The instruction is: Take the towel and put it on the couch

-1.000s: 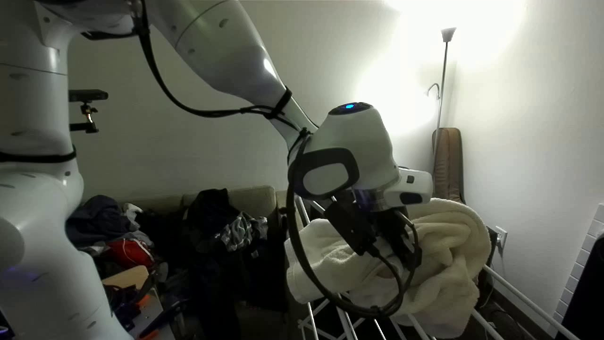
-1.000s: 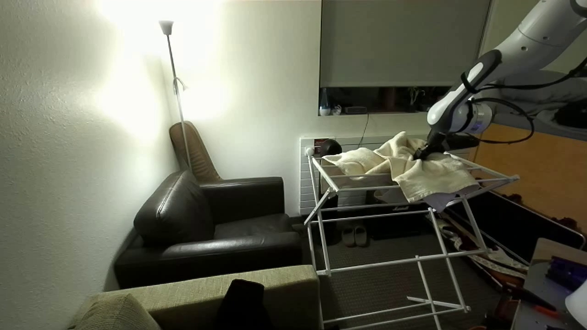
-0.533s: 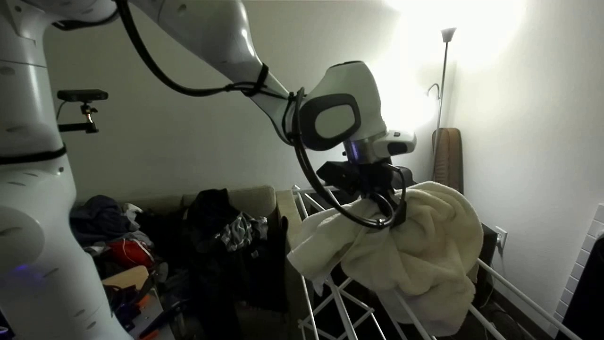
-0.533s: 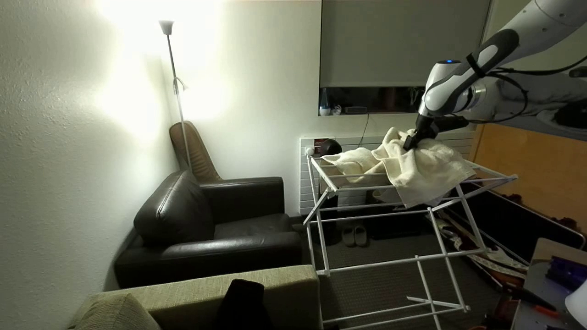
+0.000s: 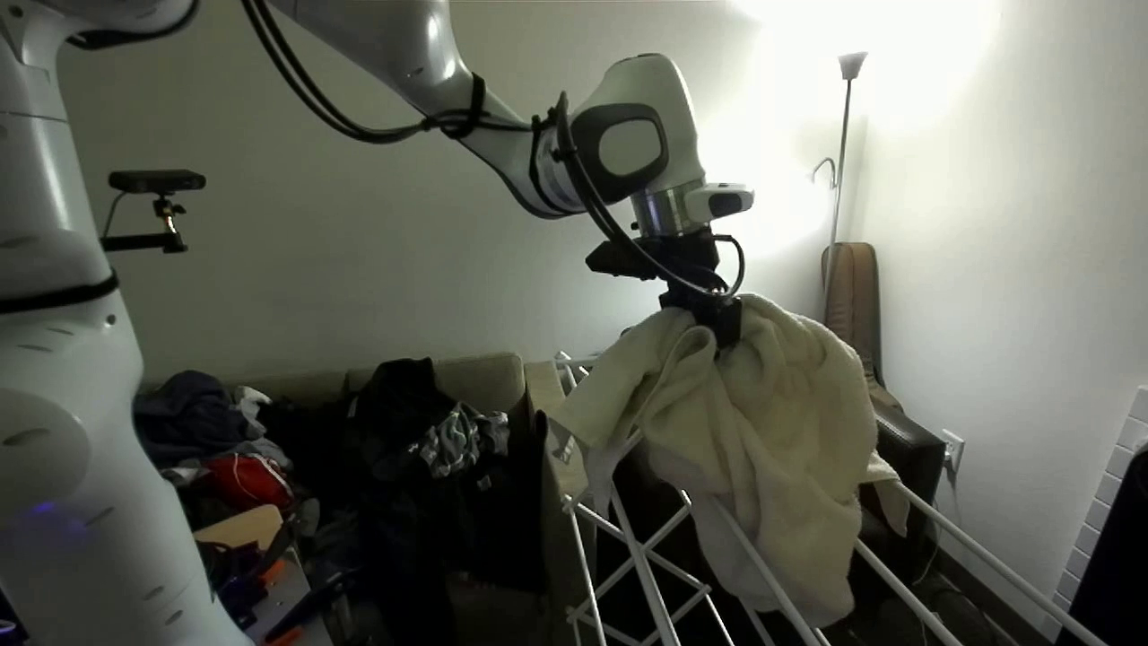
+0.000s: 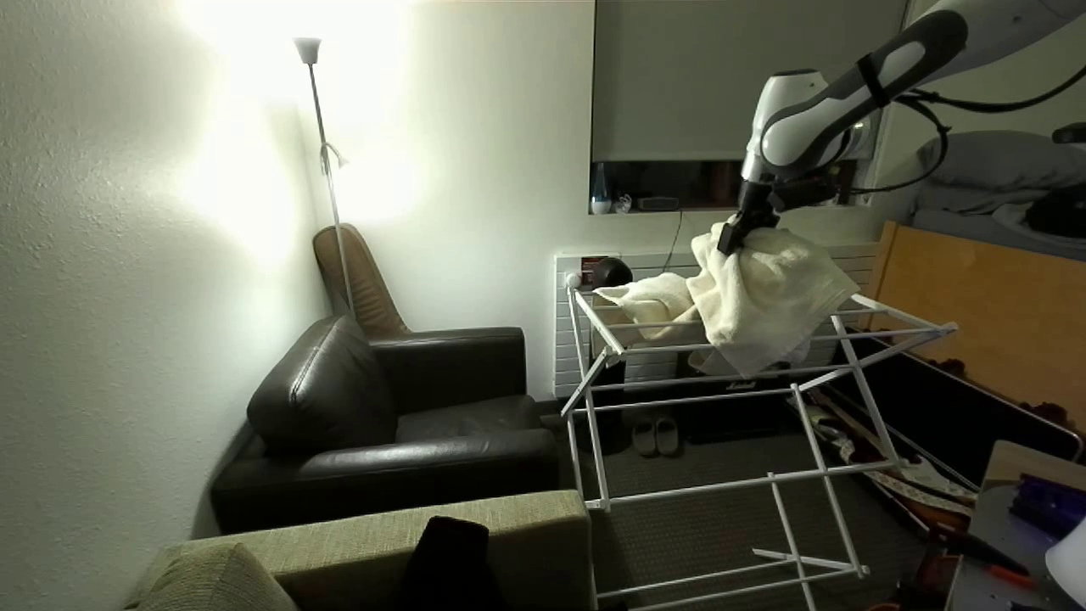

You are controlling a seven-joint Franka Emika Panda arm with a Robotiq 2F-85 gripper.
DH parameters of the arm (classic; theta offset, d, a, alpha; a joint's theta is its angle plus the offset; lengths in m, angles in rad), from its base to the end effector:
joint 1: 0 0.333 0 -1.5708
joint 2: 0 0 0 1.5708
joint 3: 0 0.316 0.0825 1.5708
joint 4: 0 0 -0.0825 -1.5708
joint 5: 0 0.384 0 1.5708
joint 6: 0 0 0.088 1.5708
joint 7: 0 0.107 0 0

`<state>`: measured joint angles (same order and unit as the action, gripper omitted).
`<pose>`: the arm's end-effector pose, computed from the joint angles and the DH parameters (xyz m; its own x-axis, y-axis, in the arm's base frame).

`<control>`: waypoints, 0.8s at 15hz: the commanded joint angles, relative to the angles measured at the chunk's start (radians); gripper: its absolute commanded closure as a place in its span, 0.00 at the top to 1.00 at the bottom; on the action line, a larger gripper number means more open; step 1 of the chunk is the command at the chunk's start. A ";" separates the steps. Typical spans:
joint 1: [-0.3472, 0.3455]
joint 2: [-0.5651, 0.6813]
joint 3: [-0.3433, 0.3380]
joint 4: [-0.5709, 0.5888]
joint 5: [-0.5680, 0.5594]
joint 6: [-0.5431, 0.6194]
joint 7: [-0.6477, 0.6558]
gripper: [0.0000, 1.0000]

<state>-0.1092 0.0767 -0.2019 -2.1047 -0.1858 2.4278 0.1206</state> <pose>0.5522 -0.1767 0.4078 0.9288 -0.2726 0.2509 -0.3129 -0.9398 0.1374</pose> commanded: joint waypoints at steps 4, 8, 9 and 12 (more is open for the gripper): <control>0.047 -0.006 0.072 0.084 -0.137 -0.122 0.069 0.05; 0.092 -0.020 0.126 0.092 -0.178 -0.160 0.063 0.05; 0.103 -0.024 0.139 0.089 -0.177 -0.165 0.056 0.05; 0.131 -0.031 0.177 0.076 -0.147 -0.166 0.016 0.05</control>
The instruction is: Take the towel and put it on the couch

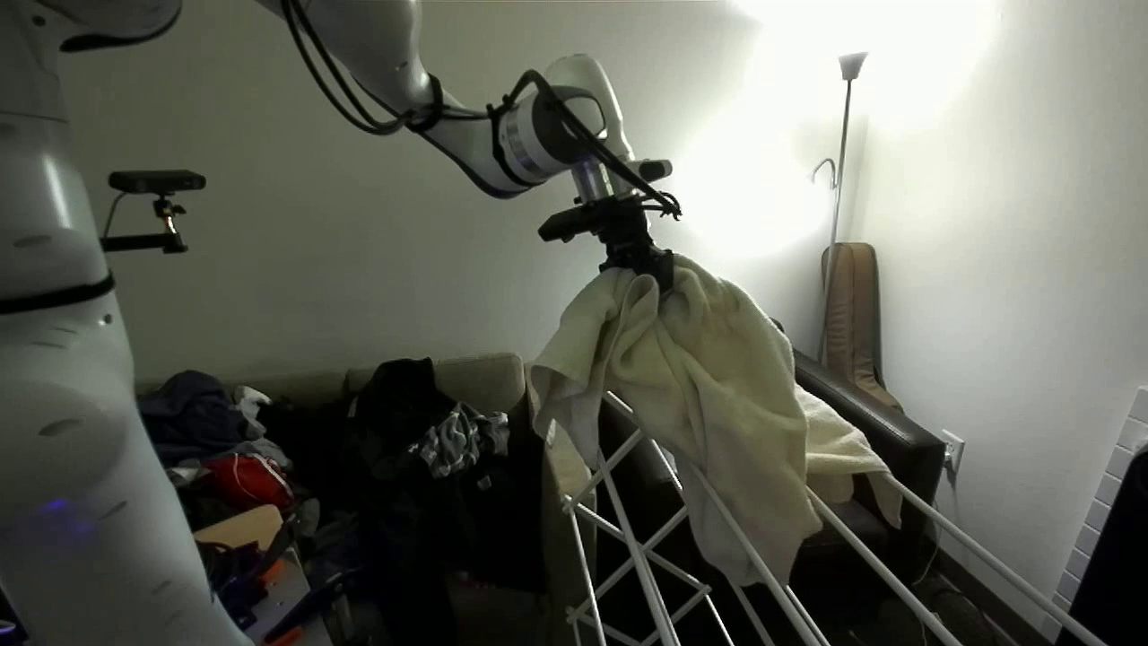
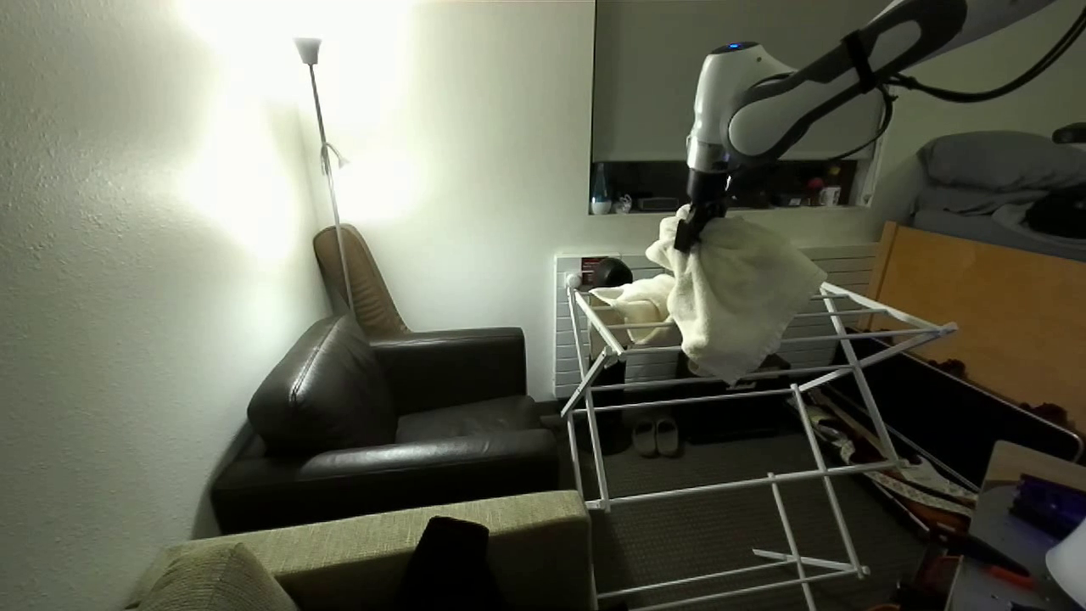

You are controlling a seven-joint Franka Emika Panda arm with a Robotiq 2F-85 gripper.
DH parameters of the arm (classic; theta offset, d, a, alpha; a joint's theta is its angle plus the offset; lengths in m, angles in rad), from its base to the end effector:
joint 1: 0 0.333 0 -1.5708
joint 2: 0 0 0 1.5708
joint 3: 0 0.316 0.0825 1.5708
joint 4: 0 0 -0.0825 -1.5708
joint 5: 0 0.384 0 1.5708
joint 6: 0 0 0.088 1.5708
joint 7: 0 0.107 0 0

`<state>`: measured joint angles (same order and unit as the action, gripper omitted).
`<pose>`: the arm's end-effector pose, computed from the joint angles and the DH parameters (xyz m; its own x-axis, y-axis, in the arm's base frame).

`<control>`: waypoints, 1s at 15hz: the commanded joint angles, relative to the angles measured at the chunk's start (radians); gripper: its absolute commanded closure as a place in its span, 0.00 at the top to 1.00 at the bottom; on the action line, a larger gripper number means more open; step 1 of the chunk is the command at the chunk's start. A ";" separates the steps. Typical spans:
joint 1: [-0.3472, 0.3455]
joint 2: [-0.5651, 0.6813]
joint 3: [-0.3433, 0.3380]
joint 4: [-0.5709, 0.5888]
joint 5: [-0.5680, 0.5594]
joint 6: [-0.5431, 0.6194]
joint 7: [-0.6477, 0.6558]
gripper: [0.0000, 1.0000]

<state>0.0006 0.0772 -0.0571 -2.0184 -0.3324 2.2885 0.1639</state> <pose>0.5864 -0.0401 0.4337 0.9789 0.0033 0.2043 -0.0503 -0.9652 0.2567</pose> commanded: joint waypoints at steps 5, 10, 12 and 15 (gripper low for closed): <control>0.058 -0.047 0.088 -0.037 0.045 -0.005 -0.082 0.05; 0.093 -0.067 0.142 -0.082 0.122 0.006 -0.167 0.05; 0.106 -0.075 0.161 -0.101 0.159 0.005 -0.204 0.05; 0.125 -0.086 0.185 -0.128 0.215 0.000 -0.261 0.05</control>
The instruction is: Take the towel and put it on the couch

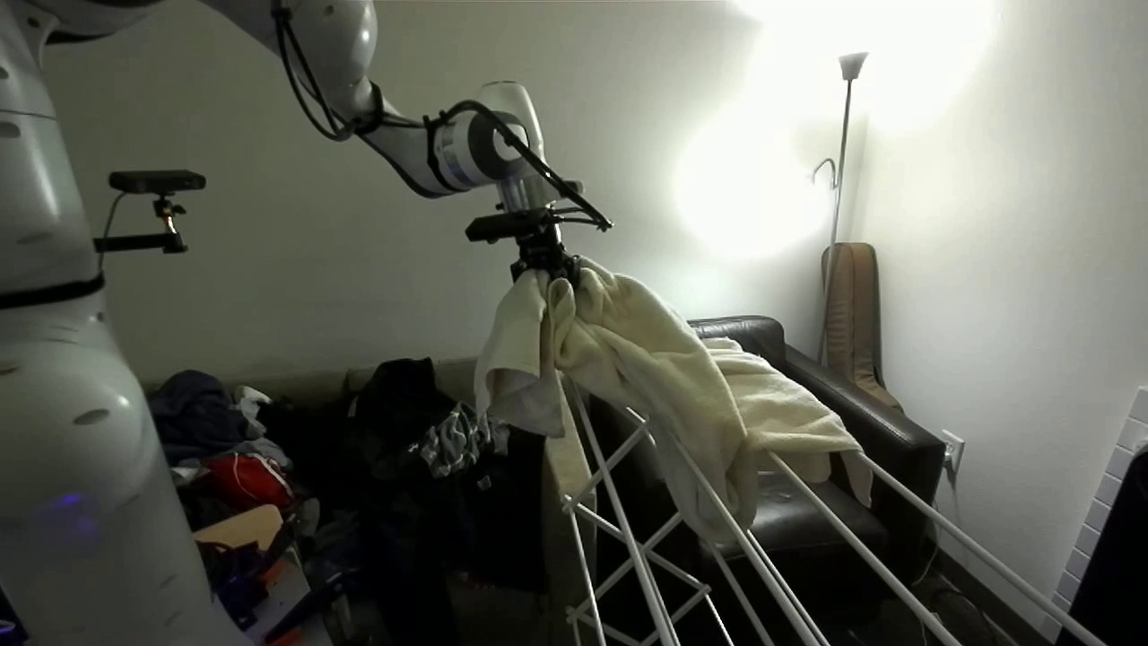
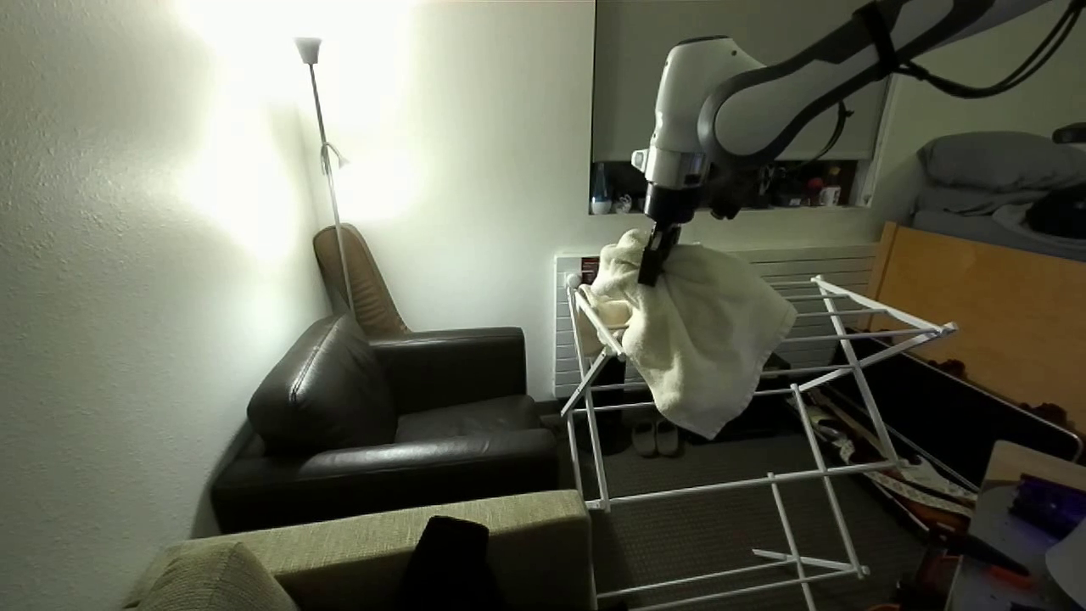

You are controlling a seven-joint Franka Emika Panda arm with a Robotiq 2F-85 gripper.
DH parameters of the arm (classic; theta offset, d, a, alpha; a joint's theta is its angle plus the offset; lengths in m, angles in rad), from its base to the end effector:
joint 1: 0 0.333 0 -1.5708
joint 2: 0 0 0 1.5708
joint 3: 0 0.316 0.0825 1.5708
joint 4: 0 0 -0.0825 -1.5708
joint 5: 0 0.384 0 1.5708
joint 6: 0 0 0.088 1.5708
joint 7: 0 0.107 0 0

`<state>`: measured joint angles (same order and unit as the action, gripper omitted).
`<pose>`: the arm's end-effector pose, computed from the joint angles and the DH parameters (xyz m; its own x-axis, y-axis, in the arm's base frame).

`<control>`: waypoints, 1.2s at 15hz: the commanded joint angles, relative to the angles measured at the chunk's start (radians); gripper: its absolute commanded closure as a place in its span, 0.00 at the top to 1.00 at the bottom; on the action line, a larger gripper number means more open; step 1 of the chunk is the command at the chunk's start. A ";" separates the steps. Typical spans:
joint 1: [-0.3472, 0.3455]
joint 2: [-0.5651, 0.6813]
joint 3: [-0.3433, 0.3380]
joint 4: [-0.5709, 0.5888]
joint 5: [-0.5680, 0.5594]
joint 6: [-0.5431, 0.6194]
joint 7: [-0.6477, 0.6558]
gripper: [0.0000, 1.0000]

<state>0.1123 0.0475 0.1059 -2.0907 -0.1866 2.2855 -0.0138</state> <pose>0.5561 0.1184 0.4155 0.9292 0.3436 0.1359 0.3229 -0.9339 0.1534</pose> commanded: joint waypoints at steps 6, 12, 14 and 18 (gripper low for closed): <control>-0.002 -0.127 0.007 -0.057 0.334 -0.083 -0.381 0.05; -0.011 -0.114 -0.026 -0.034 0.322 -0.098 -0.374 0.05; -0.010 -0.114 -0.023 -0.036 0.322 -0.098 -0.374 0.05; -0.010 -0.114 -0.022 -0.036 0.322 -0.098 -0.374 0.02</control>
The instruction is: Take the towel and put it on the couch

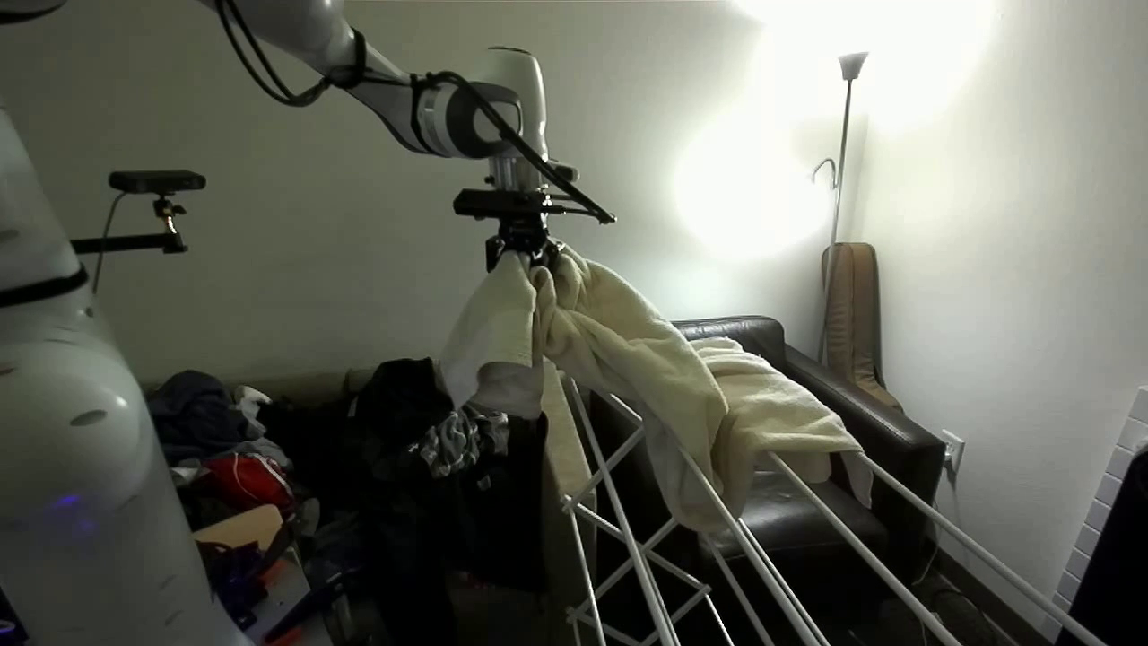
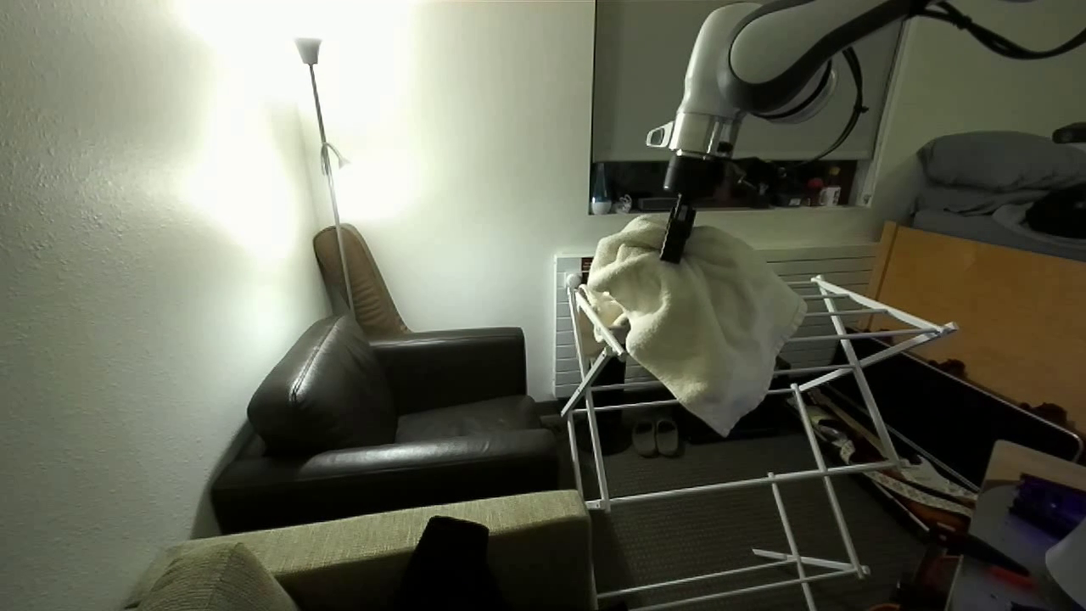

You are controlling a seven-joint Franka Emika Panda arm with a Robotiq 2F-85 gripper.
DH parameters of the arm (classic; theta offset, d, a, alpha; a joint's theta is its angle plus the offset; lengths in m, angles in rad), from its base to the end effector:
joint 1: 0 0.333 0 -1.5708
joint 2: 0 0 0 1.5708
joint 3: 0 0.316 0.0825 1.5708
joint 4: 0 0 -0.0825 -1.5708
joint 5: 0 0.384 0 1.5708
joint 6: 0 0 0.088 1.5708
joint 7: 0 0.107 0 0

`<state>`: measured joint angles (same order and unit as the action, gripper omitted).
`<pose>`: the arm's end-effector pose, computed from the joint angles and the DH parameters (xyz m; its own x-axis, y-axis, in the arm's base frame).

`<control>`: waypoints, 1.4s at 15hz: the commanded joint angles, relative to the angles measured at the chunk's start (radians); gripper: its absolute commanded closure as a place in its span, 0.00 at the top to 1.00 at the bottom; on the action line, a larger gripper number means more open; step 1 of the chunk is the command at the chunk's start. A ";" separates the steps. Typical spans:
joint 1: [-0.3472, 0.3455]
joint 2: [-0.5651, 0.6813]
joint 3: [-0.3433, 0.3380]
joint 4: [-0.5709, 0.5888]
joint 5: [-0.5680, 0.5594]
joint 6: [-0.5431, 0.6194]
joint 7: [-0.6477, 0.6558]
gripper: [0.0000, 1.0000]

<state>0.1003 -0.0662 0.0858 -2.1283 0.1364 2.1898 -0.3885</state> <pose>0.5297 0.1053 0.4506 0.8677 0.4717 0.1569 0.4850 -0.8725 -0.0592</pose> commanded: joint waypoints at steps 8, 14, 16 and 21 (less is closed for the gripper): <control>0.066 0.252 0.096 0.211 0.102 0.039 -0.121 0.02; 0.079 0.480 0.216 0.450 0.091 -0.012 -0.213 0.02; 0.086 0.544 0.246 0.523 0.078 -0.047 -0.240 0.02; 0.124 0.681 0.289 0.693 0.060 -0.162 -0.309 0.02</control>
<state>0.2014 0.5346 0.3410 -1.5576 0.1953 2.1038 -0.6432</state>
